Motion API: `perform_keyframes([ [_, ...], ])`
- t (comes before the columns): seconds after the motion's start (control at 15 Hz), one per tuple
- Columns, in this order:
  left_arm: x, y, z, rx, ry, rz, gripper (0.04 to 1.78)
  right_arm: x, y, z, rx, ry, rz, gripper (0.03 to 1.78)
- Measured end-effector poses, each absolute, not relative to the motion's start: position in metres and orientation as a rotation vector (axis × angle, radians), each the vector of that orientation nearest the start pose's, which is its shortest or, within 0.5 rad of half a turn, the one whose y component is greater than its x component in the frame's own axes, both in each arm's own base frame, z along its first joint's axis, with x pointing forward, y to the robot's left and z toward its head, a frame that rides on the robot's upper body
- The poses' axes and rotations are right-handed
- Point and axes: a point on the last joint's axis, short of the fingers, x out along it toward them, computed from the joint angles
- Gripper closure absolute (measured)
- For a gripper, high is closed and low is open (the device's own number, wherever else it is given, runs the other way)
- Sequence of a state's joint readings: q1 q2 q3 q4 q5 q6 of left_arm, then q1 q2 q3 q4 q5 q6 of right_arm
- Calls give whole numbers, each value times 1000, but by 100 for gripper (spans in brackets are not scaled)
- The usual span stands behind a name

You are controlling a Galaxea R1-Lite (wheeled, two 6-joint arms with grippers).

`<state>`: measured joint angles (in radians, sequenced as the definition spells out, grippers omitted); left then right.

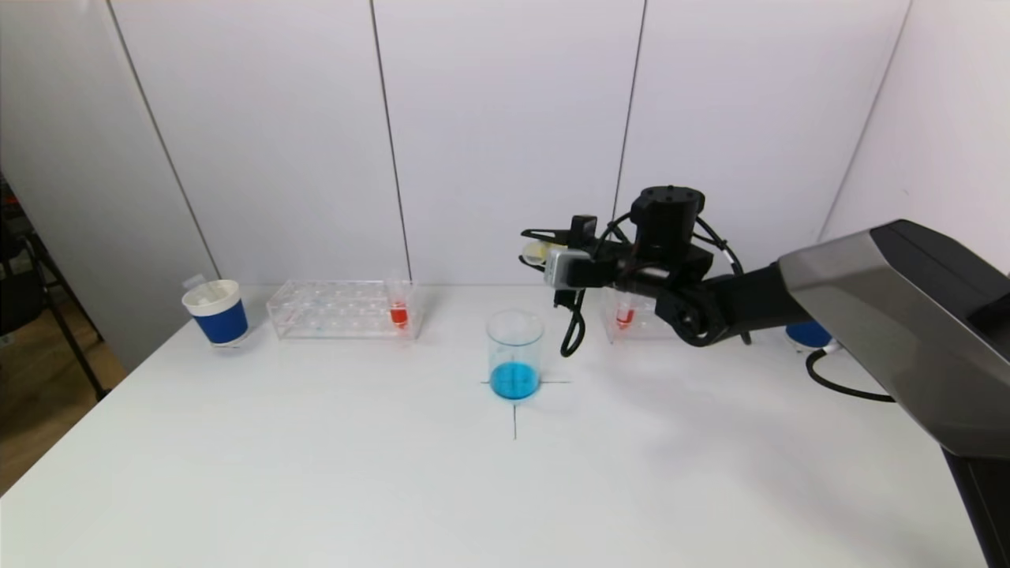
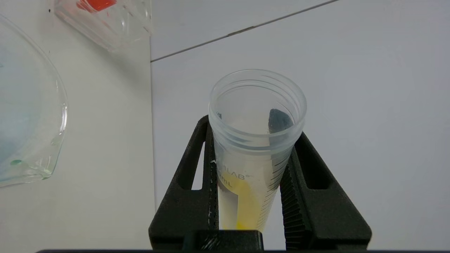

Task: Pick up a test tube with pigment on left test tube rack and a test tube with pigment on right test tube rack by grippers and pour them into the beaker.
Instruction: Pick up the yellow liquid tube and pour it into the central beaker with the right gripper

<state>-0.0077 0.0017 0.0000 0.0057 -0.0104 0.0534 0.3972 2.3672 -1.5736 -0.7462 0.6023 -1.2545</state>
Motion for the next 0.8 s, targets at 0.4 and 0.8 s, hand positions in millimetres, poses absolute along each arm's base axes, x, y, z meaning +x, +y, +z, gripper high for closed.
perform_keyframes([
  [0.4, -23, 0, 75, 53, 7, -18, 6, 437, 202, 126, -1193, -617, 887, 126],
  [0.8, -23, 0, 75, 53, 7, -18, 6, 429, 203, 116, -1223, -644, 887, 126],
])
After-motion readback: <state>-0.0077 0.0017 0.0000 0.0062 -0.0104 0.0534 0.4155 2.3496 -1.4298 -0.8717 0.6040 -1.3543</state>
